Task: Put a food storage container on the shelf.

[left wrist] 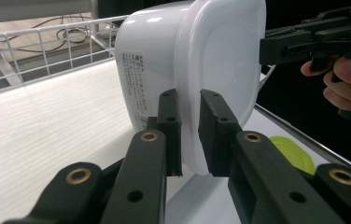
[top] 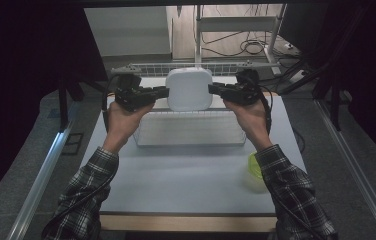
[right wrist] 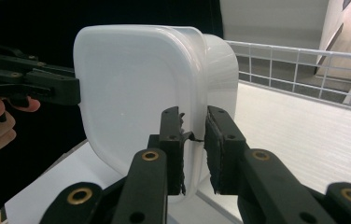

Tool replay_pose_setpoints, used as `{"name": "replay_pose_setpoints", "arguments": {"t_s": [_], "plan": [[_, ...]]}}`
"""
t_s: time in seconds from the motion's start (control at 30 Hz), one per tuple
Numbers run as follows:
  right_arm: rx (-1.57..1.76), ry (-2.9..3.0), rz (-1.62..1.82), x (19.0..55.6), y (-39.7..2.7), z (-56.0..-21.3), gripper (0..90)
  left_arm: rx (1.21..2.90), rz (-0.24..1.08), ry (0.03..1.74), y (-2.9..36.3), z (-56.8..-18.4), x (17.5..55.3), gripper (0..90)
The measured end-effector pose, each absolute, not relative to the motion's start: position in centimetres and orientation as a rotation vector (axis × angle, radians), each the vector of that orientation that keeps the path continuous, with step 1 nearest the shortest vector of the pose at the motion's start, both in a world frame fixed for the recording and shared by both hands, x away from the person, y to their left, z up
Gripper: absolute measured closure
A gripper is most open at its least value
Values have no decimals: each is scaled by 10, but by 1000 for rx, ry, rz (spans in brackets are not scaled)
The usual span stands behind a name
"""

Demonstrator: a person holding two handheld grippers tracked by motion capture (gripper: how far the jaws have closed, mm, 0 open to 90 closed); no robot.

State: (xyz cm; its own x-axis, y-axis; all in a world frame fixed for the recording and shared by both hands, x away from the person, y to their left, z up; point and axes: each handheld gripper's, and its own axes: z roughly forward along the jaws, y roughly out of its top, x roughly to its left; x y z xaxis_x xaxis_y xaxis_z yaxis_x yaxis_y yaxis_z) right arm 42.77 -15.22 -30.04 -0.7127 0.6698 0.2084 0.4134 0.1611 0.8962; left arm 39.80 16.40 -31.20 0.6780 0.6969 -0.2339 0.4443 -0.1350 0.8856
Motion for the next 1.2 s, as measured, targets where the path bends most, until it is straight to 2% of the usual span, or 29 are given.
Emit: {"name": "replay_pose_setpoints", "arguments": {"t_s": [0.2,0.33,0.63,1.2], "plan": [[1090,2185,1597,436,-152,-301,768,1765,302,912,162,-315,405,772],[1111,2186,1610,441,-152,-301,755,1766,320,899,161,-315,409,720],[1097,2195,1583,449,-145,-300,680,1765,369,902,158,-318,417,629],[1137,2205,1520,462,-136,-303,560,1738,346,954,162,-325,436,552]]}}
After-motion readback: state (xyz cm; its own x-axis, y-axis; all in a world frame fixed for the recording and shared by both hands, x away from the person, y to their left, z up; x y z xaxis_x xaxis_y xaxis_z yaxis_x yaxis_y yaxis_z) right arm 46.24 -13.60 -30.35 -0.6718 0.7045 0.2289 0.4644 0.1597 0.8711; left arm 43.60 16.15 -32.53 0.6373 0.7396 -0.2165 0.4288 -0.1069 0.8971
